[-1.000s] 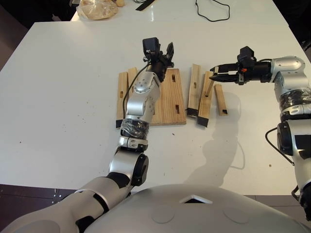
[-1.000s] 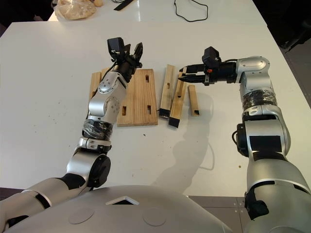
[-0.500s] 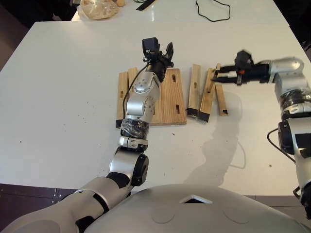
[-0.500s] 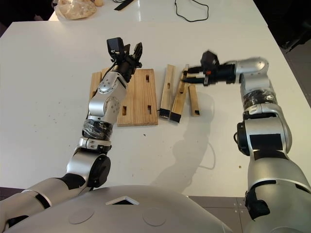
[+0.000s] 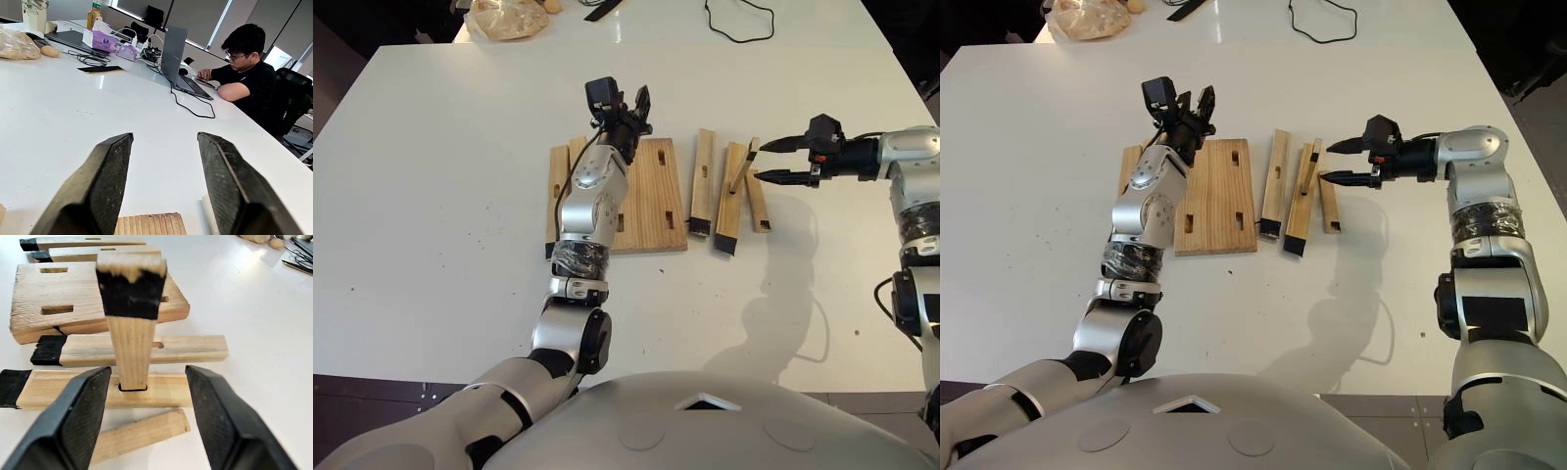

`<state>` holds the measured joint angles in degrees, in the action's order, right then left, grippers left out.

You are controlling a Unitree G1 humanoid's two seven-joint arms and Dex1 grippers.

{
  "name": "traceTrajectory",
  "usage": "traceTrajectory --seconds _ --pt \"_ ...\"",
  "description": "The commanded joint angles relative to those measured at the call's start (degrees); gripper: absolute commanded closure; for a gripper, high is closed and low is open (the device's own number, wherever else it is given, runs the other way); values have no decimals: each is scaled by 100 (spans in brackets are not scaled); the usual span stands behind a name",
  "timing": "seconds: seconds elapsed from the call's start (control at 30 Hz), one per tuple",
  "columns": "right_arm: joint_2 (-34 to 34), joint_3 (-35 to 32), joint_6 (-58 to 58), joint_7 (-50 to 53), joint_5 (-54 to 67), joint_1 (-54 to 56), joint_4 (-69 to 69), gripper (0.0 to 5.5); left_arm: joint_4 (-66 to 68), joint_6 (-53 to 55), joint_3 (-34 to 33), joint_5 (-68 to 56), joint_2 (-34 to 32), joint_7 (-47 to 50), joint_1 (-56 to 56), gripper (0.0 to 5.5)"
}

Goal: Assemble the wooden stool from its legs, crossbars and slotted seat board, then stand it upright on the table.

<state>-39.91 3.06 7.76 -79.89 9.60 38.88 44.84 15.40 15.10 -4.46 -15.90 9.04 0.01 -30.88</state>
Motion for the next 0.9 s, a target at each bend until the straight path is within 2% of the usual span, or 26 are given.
traceTrajectory --seconds 0.03,0.13,0.2,0.33,0.57,0.67,0.9 --pt "221 -747 -1438 777 999 -87 -1548 270 -44 94 -65 -31 -60 -32 -29 305" --pt "725 -898 -2333 1925 1258 -440 -2697 270 -14 99 -99 -36 -65 -22 -69 305" --pt "1068 -724 -2574 2580 1168 -824 -3485 270 30 87 -126 -48 -53 -18 -100 305" --pt "1839 -482 -2977 3923 920 -1216 -4164 270 76 74 -143 -37 -41 -8 -145 305" --pt "2143 -365 -3290 4275 1075 -1177 -4630 270 95 35 -187 -72 14 -19 -143 305" --pt "2290 -514 -3384 4410 1284 -1056 -4762 270 104 22 -183 -66 45 -24 -140 305" --pt "2042 52 -3069 4517 383 -1459 -3819 270 141 -31 -187 -52 89 11 -165 305"
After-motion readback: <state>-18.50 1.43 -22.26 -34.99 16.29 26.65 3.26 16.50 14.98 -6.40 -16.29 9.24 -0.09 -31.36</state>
